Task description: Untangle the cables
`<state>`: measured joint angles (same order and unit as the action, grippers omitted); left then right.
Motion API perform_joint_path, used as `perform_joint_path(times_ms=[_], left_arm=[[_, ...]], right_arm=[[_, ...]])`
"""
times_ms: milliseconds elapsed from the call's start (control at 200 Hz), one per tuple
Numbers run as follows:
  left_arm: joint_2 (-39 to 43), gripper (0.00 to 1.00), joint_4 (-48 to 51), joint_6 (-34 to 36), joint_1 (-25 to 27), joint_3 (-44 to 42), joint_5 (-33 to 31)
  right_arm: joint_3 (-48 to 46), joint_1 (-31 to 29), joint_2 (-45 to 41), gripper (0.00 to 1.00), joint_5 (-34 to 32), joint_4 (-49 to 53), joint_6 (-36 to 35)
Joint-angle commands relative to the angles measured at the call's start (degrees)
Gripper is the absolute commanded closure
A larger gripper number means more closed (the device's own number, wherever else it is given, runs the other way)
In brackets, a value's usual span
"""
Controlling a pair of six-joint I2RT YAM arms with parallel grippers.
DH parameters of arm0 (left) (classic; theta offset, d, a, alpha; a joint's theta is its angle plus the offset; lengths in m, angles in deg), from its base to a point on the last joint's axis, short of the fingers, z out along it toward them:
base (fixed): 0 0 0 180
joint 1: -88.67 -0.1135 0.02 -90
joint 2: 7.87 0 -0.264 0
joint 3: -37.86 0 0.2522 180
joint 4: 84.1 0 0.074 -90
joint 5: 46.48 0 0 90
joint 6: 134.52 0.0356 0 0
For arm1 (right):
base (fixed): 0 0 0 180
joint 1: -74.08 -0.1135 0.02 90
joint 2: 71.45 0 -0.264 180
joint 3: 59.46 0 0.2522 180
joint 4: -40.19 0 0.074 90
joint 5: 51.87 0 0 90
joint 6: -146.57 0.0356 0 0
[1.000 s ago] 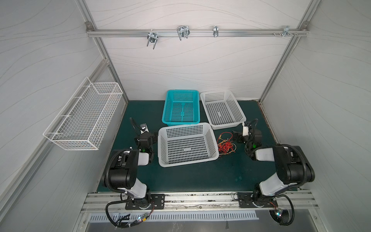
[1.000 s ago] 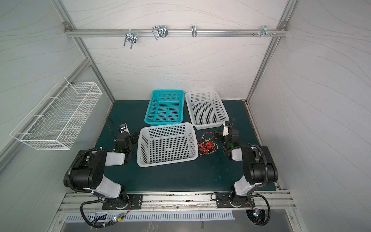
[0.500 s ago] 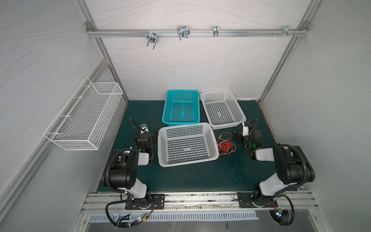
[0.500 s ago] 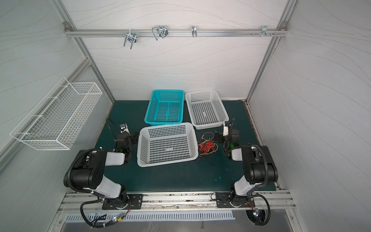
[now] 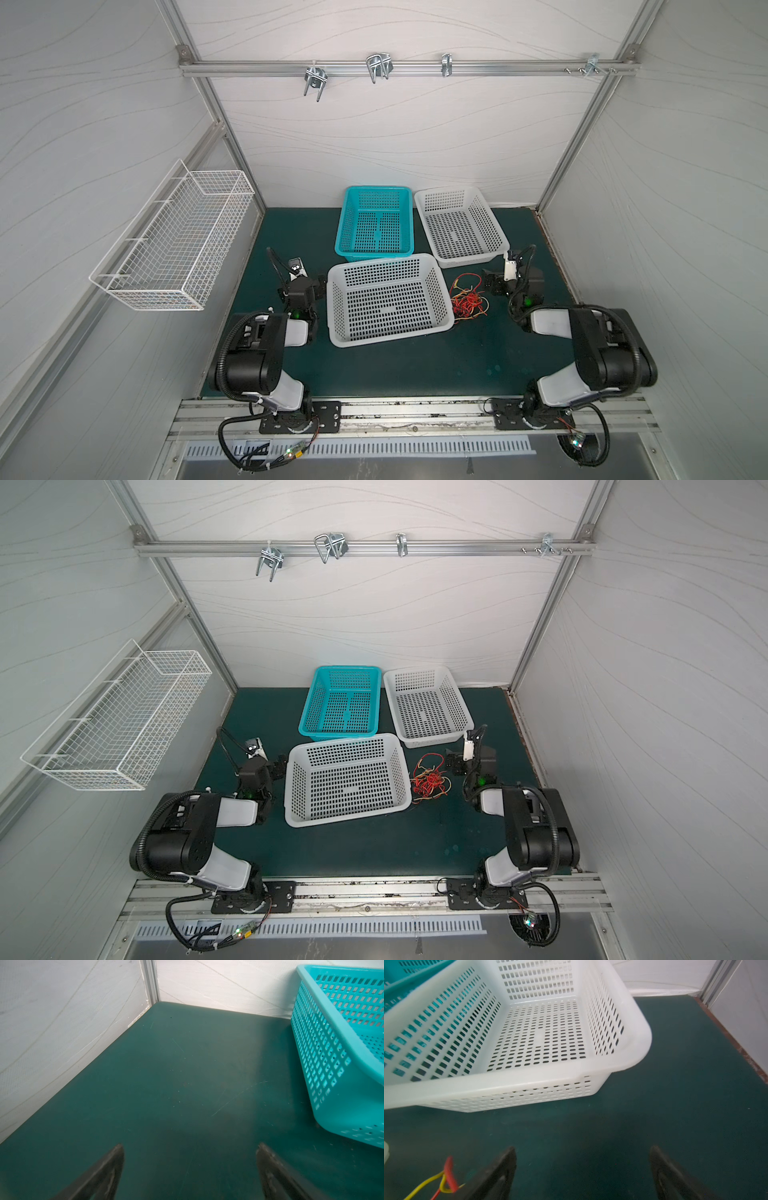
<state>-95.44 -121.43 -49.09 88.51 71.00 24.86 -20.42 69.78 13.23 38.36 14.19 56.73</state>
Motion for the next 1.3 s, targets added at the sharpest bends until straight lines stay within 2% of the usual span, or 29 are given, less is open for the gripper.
perform_joint_path(times_ms=[0, 140, 250, 450, 615, 695, 840, 1076, 1131, 1176, 1296], left_arm=[[1.10, 0.01, -3.61, -0.20, 0.16, 0.38, -0.27], [3.68, 0.01, 0.81, -0.22, 0.14, 1.53, -0.25], [8.20, 0.01, 13.62, -0.52, 0.15, 5.31, -2.97], [12.91, 0.01, 27.35, 0.46, 0.21, 10.03, -4.15], [19.06, 0.01, 33.80, -3.02, 1.71, 11.04, -5.18], [22.16, 0.01, 36.14, -4.19, 5.29, 11.75, -5.36], [24.96, 0.01, 39.36, -2.24, 16.51, 13.66, -10.79], [25.80, 0.00, 46.83, -5.21, 29.59, 19.66, -8.48], [25.24, 0.00, 48.95, -7.00, 31.97, 21.53, -6.06], [24.71, 0.00, 49.80, -8.52, 33.53, 22.63, -1.42], [22.49, 0.00, 45.37, -13.29, 37.88, 22.28, 5.08]], right_arm=[[2.12, -0.58, -6.49, 0.01, -3.67, 8.74, 0.86], [3.57, -1.06, -12.67, 0.01, -8.28, 18.50, 4.04], [4.07, -1.80, -17.72, 0.03, -9.95, 24.66, 6.88], [7.37, -2.72, -24.12, 0.05, -9.20, 37.92, 12.68], [12.71, -4.49, -25.06, 0.08, -7.76, 50.22, 14.98], [14.92, -4.76, -24.68, 0.10, -5.50, 54.61, 16.89], [16.10, -5.69, -23.54, 0.15, -1.01, 56.91, 20.57], [15.11, -8.01, -20.59, 0.18, 0.38, 54.57, 24.60], [14.56, -8.16, -20.05, 0.19, 0.84, 53.38, 25.39], [14.07, -8.20, -19.67, 0.20, 0.96, 52.36, 25.84], [13.42, -8.26, -17.99, 0.21, 1.51, 50.79, 26.52]])
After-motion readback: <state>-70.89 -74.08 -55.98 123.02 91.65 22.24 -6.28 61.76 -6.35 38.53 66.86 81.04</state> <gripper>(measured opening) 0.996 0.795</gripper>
